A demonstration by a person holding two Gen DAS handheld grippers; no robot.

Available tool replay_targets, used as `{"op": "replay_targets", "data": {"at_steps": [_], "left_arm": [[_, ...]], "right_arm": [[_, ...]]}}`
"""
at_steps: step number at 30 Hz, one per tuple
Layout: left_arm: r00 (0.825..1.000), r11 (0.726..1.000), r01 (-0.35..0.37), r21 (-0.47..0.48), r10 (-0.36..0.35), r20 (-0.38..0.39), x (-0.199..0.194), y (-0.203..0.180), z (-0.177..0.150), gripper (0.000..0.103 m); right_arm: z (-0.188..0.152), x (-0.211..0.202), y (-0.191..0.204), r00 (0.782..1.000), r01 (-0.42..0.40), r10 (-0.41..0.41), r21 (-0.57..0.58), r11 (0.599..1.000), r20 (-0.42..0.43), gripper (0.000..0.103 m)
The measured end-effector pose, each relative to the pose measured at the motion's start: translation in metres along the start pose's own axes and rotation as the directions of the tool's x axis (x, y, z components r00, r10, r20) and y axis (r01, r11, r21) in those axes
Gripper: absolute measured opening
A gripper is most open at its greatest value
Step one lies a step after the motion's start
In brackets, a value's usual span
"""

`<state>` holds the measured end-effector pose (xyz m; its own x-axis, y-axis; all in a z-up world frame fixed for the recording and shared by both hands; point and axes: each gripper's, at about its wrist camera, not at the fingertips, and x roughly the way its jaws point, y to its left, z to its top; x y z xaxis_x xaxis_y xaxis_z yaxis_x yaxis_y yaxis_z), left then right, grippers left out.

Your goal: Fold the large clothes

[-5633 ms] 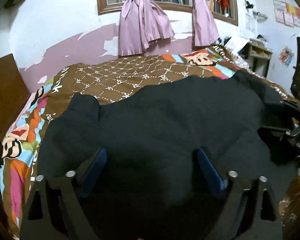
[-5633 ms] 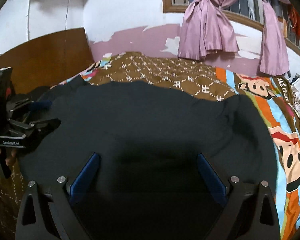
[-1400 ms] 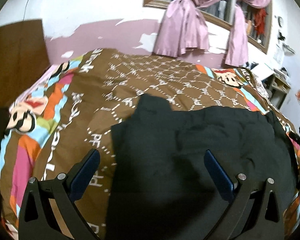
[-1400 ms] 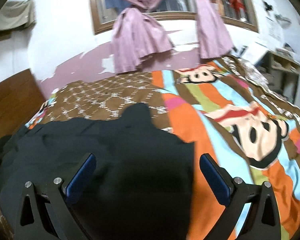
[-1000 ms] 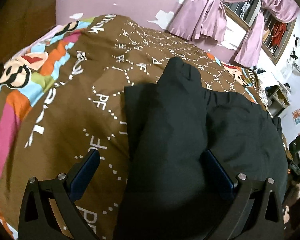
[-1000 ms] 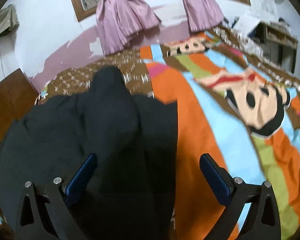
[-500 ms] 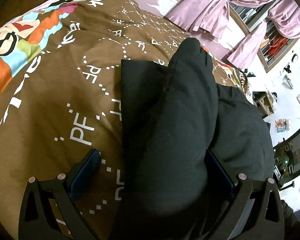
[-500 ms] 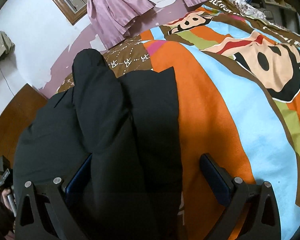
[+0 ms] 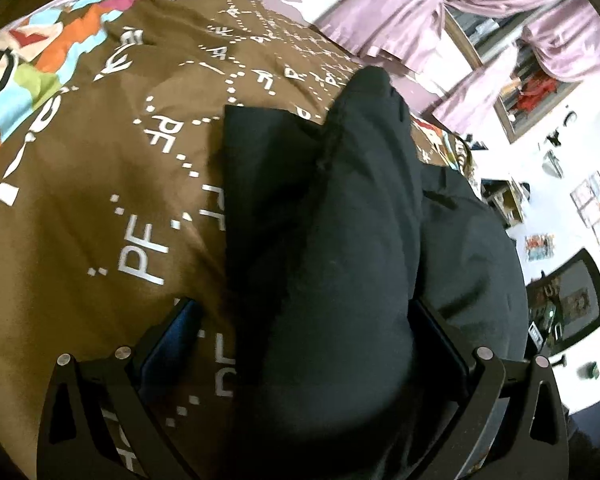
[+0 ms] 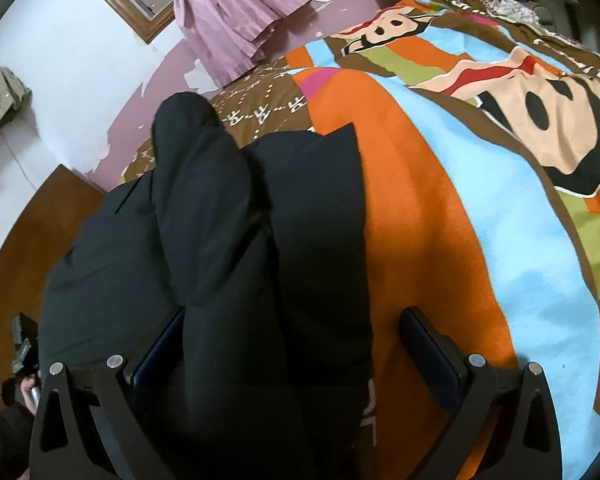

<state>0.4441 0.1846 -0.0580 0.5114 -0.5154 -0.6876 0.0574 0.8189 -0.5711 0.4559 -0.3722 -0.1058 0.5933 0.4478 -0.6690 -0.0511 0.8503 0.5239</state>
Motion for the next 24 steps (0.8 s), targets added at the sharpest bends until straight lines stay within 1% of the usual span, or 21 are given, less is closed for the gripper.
{"op": "replay_targets", "data": {"at_steps": [3,8,12,15,17,18,20,21,24], "left_arm": [[1.000,0.999,0.016,0.038,-0.015,-0.022,0.001,-0.005,-0.003,0.102],[0.998,0.998,0.041,0.038,-0.039,-0.044,0.004,-0.005,-0.006,0.101],[0.997,0.998,0.052,0.023,-0.051,-0.066,0.007,-0.005,-0.003,0.101],[0.996,0.999,0.047,0.025,-0.045,-0.070,0.006,-0.004,-0.004,0.101],[0.996,0.999,0.047,0.024,-0.045,-0.075,0.005,-0.005,-0.004,0.101],[0.995,0.998,0.054,0.021,-0.053,-0.080,0.005,-0.005,-0.004,0.100],[0.992,0.996,0.092,0.012,-0.091,-0.090,0.006,-0.006,-0.002,0.094],[0.990,0.994,0.106,0.010,-0.104,-0.092,0.006,-0.006,-0.003,0.093],[0.990,0.994,0.107,0.014,-0.105,-0.092,0.006,-0.005,0.000,0.091]], "right_arm": [[-0.003,-0.001,0.002,0.999,-0.046,0.046,-0.019,0.999,-0.014,0.103],[-0.007,-0.002,0.007,0.994,-0.102,0.100,-0.047,0.994,-0.030,0.103],[-0.008,-0.001,0.012,0.996,-0.087,0.085,-0.046,0.995,-0.035,0.103],[-0.007,-0.001,0.015,0.997,-0.077,0.075,-0.036,0.996,-0.035,0.103],[-0.008,-0.002,0.017,0.997,-0.069,0.067,-0.036,0.997,-0.033,0.100],[-0.009,-0.002,0.018,0.997,-0.069,0.067,-0.040,0.997,-0.030,0.097],[-0.010,-0.003,0.021,0.998,-0.063,0.061,-0.042,0.997,-0.031,0.093],[-0.009,-0.002,0.022,0.997,-0.068,0.067,-0.041,0.997,-0.036,0.092],[-0.009,-0.003,0.021,0.994,-0.102,0.101,-0.032,0.994,-0.044,0.088]]}}
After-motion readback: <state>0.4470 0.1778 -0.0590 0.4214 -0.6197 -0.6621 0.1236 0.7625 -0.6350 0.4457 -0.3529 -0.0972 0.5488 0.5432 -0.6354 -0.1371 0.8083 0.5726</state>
